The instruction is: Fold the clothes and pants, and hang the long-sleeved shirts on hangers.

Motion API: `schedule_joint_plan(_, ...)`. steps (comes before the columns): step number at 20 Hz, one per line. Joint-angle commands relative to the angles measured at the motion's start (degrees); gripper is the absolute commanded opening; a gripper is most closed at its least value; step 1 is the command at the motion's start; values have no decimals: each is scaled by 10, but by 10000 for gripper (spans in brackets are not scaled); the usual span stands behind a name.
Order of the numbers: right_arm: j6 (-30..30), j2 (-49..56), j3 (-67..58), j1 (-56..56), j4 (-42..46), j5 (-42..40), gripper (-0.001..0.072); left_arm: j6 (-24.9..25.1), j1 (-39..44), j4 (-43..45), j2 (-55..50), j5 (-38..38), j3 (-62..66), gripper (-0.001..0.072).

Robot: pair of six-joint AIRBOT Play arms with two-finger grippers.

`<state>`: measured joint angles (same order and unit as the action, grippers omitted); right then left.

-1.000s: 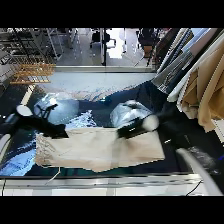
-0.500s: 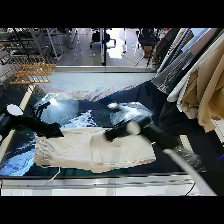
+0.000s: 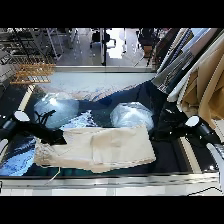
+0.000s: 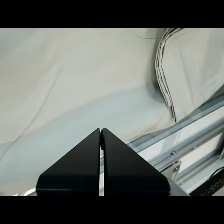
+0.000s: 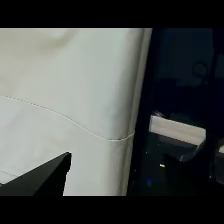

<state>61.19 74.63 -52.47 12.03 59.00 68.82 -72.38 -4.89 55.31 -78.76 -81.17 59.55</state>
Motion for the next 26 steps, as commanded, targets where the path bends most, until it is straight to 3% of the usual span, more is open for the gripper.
schedule_joint_plan(1, -71, 66, 17, 17, -56, -25, 657, -1, 33, -1, -1, 19, -9, 10)
schedule_joint_plan(2, -86, 85, 17, 3, -68, -27, 628, -2, 44, -1, -1, 30, -9, 9)
schedule_joint_plan(3, -98, 98, 14, -11, -76, -25, 549, -2, 55, -1, -1, 40, -9, 9)
schedule_joint_plan(5, -113, 103, -2, -29, -59, -3, 44, -2, 73, -1, -1, 44, -9, 10)
schedule_joint_plan(6, -98, 95, -21, -28, -12, 9, 11, -2, 79, -1, -1, 44, -9, 9)
schedule_joint_plan(9, 116, 19, -68, 8, 276, -41, 10, -2, 96, -1, -1, 34, -9, 10)
schedule_joint_plan(10, 158, -11, -80, 29, 338, -44, 10, -2, 102, -1, -1, 38, -9, 9)
schedule_joint_plan(11, 159, -40, -94, 53, 356, -37, 10, -2, 111, -1, -1, 43, -9, 9)
schedule_joint_plan(14, 135, -95, -129, 75, 358, 11, 9, -2, 150, 3, -15, 58, -9, 9)
schedule_joint_plan(18, 143, -136, -175, -5, 302, 94, 10, 9, 190, -24, -73, 157, -9, 9)
schedule_joint_plan(20, 206, -145, -193, -91, 261, 125, 10, 12, 193, -28, -98, 184, -9, 9)
schedule_joint_plan(22, 282, -144, -196, -206, 222, 119, 10, 12, 165, -22, -97, 163, -6, 8)
schedule_joint_plan(26, 404, -95, -195, -484, 224, -42, 10, 12, 52, -22, -3, 12, 35, 9)
